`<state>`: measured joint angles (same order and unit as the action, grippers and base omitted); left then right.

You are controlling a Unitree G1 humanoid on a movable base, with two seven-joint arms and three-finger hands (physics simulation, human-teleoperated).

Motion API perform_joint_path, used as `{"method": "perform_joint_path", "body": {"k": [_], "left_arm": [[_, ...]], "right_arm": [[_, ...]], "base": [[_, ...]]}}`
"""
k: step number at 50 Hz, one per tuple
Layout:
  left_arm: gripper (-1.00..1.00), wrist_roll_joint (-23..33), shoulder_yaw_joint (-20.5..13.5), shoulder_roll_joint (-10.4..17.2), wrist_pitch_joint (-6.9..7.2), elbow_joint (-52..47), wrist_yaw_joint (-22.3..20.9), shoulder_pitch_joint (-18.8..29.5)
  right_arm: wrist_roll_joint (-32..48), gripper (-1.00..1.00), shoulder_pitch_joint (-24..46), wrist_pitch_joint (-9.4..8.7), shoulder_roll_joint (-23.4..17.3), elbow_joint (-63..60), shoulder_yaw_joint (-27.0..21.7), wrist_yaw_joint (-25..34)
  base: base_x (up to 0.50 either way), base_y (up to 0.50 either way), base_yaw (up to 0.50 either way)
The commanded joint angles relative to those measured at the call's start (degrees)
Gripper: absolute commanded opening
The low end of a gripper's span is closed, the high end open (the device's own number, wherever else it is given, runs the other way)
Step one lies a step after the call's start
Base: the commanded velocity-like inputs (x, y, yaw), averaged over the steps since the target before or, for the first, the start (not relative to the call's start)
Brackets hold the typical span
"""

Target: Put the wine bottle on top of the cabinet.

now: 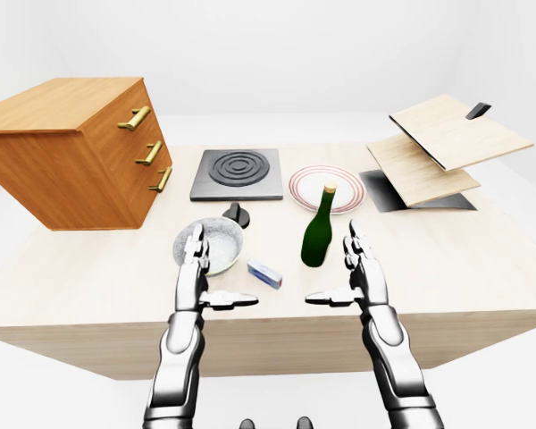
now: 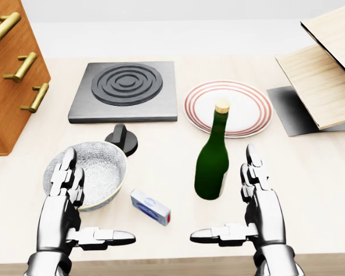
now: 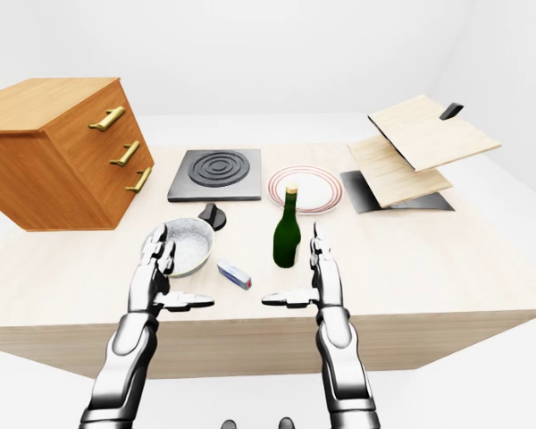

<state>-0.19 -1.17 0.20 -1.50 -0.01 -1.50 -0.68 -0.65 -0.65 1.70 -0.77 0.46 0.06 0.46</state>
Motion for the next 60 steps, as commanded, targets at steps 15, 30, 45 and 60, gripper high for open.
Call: {"method": "perform_joint_path", "body": {"k": [15, 30, 45, 60], "left_arm": [[1.00, -1.4, -1.5, 1.2, 5.18, -4.7, -0.9, 0.6], [1.00, -3.8, -3.9, 2.3, 6.50, -22.0, -1.6, 3.0], [1.00, -10.4, -10.0, 5.1, 6.50, -39.2, 0.2, 7.9], [1.00, -16.6, -14.0, 8.7, 6.50, -45.8, 4.0, 13.5]], "right_arm": [[0.6, 1.00, 0.4, -6.70, -0.8, -7.1, -2.4, 2.2], [3.1, 1.00, 2.2, -6.70, -1.7, -24.6, -3.3, 3.7], [7.0, 1.00, 8.3, -6.70, -3.0, -40.7, -3.7, 6.0], [8.2, 1.00, 12.4, -6.70, -4.7, -49.3, -5.2, 7.5]], "base": [[0.00, 0.00, 0.00], [0.00, 0.00, 0.00], [0.00, 0.00, 0.00], [0.00, 0.00, 0.00]]}}
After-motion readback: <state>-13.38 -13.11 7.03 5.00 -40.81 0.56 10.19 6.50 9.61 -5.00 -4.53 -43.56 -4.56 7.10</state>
